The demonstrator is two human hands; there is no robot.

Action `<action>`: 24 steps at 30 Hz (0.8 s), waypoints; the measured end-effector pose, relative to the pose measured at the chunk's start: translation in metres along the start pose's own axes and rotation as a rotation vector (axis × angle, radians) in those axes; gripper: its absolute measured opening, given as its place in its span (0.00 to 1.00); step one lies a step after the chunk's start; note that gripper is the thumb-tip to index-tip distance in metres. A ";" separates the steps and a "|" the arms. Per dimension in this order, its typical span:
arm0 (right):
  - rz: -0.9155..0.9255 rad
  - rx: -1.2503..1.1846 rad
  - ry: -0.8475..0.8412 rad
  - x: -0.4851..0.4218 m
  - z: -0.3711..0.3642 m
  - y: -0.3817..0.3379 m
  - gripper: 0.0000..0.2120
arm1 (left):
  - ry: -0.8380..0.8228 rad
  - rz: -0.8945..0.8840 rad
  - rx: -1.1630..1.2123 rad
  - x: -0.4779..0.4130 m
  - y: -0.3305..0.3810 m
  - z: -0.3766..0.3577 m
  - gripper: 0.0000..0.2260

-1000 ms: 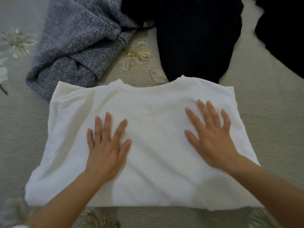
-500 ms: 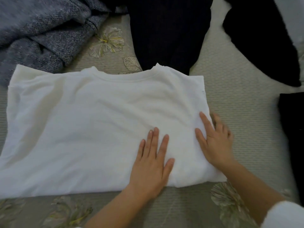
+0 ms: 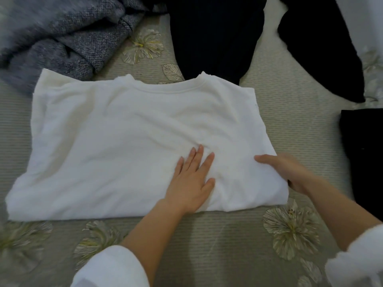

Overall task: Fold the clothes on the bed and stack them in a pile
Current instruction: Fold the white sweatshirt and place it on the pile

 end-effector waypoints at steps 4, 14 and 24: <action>-0.052 -0.023 -0.171 0.033 -0.016 -0.018 0.21 | 0.123 0.258 -0.119 0.026 -0.069 0.031 0.30; 0.266 -0.237 -0.561 0.126 -0.189 -0.140 0.23 | -0.012 0.248 0.496 0.071 -0.147 0.059 0.22; 0.438 -0.205 -0.537 0.131 -0.375 -0.144 0.26 | 0.088 0.576 1.755 0.139 -0.259 0.103 0.22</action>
Point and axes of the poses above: each hand's wrist, its own x-axis away from the middle knuckle, its own z-axis out of the back of the hand, y = z × x, the point moved 8 cm from there along -x, towards the middle knuckle, and after that the axes turned 9 degrees about -x, right-handed, at the moved point
